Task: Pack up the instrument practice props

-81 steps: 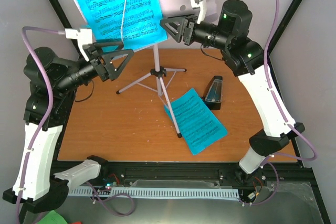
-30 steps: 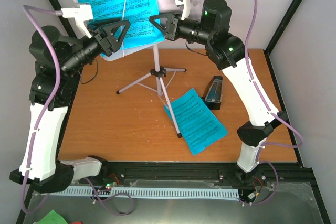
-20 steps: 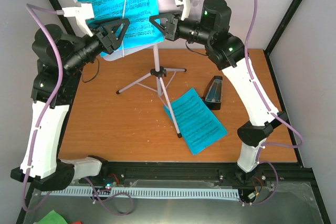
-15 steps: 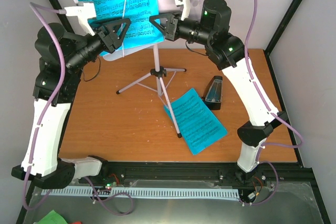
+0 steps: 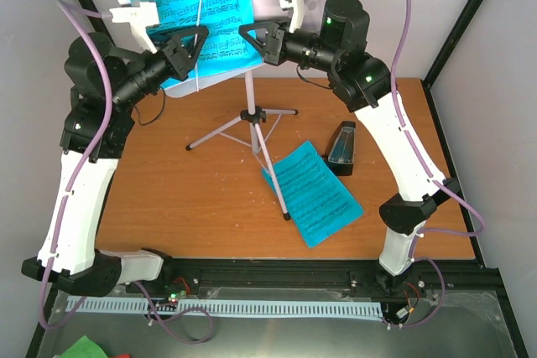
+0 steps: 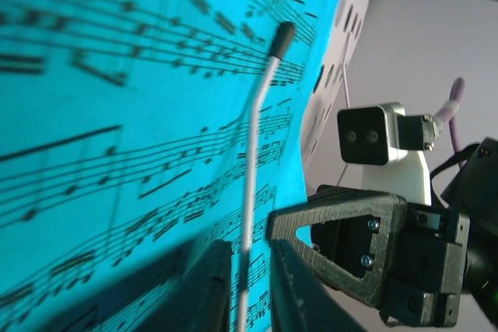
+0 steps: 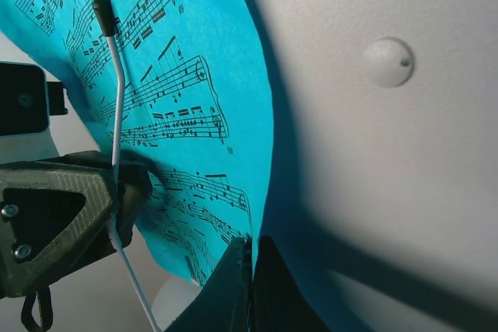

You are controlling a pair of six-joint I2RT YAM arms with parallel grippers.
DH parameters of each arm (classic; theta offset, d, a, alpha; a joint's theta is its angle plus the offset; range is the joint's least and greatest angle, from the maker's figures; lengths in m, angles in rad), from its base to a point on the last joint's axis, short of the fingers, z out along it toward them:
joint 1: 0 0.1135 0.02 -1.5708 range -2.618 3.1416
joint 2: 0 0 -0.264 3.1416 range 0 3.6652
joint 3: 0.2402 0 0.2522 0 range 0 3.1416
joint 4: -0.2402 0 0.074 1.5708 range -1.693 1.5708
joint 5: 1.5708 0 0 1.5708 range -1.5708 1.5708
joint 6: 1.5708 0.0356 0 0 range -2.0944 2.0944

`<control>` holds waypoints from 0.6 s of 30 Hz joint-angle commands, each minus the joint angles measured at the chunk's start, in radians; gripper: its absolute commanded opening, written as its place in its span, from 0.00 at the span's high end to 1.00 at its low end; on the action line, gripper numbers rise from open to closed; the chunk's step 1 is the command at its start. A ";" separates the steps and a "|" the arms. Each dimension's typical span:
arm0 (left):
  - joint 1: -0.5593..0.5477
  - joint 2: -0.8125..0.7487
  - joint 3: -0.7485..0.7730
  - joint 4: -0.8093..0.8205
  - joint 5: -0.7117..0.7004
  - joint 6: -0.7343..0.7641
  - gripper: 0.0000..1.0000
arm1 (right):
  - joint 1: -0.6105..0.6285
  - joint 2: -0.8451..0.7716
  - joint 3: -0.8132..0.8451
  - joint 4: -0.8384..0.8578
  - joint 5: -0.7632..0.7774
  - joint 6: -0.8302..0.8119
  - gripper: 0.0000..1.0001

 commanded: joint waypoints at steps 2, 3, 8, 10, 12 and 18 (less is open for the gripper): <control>0.005 -0.025 -0.024 0.059 0.022 0.044 0.97 | 0.010 -0.021 0.022 0.015 0.019 -0.016 0.97; 0.005 -0.032 -0.035 0.068 0.024 0.061 0.99 | 0.009 -0.021 0.020 0.015 0.023 -0.016 0.97; 0.005 -0.103 -0.126 0.158 0.059 0.141 1.00 | 0.010 -0.024 0.015 0.016 0.038 -0.018 0.97; 0.005 -0.115 -0.144 0.178 0.077 0.165 1.00 | 0.009 -0.024 0.015 0.017 0.047 -0.018 0.97; 0.005 -0.117 -0.146 0.176 0.090 0.183 1.00 | 0.010 -0.028 0.012 0.012 0.057 -0.020 0.97; 0.005 -0.115 -0.150 0.178 0.117 0.202 1.00 | 0.009 -0.071 -0.041 0.026 0.113 -0.033 0.97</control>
